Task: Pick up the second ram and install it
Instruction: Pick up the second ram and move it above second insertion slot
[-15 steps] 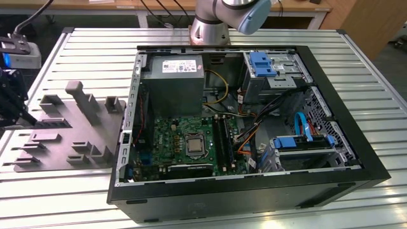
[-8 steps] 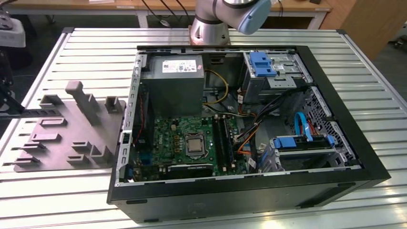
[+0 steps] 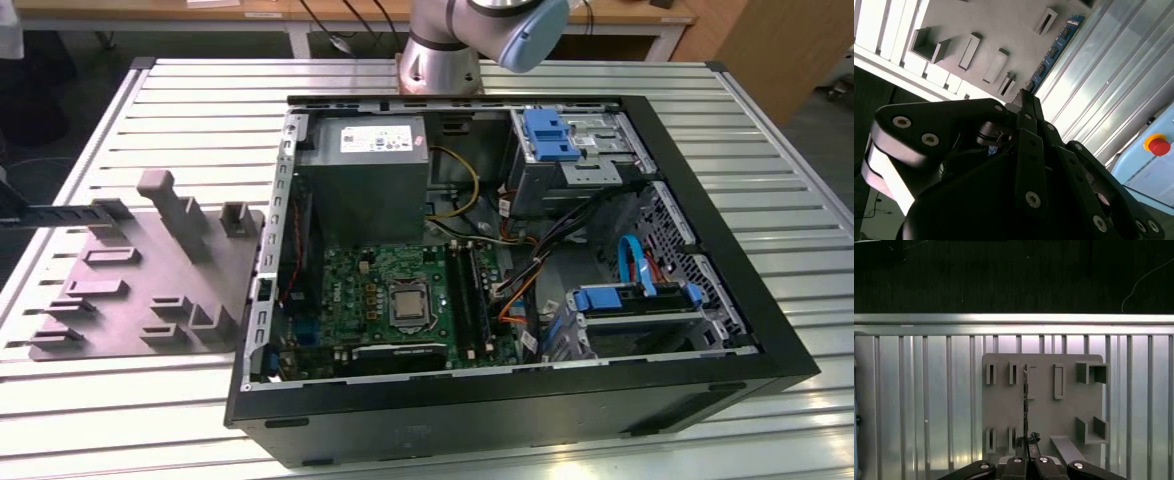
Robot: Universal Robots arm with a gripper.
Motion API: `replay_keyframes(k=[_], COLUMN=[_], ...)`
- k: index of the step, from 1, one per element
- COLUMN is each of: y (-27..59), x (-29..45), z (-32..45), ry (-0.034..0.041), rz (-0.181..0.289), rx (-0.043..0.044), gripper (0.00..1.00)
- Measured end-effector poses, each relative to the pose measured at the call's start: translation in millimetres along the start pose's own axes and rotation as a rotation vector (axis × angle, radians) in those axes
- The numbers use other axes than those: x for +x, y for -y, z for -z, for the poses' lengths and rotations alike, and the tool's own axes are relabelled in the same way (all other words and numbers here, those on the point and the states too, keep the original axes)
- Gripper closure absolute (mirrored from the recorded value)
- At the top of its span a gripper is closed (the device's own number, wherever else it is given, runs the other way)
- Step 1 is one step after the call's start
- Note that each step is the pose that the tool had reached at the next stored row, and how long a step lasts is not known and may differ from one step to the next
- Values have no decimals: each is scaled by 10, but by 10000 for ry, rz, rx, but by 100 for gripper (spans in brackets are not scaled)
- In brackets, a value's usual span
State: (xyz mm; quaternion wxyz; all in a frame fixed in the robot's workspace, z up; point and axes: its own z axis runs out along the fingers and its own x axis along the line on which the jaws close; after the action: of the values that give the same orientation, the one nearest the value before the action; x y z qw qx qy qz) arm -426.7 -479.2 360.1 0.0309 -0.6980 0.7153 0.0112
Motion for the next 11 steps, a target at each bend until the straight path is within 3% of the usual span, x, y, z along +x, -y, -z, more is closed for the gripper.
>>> replay_keyframes(k=[11], y=[8], x=[-19], z=[294], ry=[1], rz=[0], rx=[1], gripper=[89])
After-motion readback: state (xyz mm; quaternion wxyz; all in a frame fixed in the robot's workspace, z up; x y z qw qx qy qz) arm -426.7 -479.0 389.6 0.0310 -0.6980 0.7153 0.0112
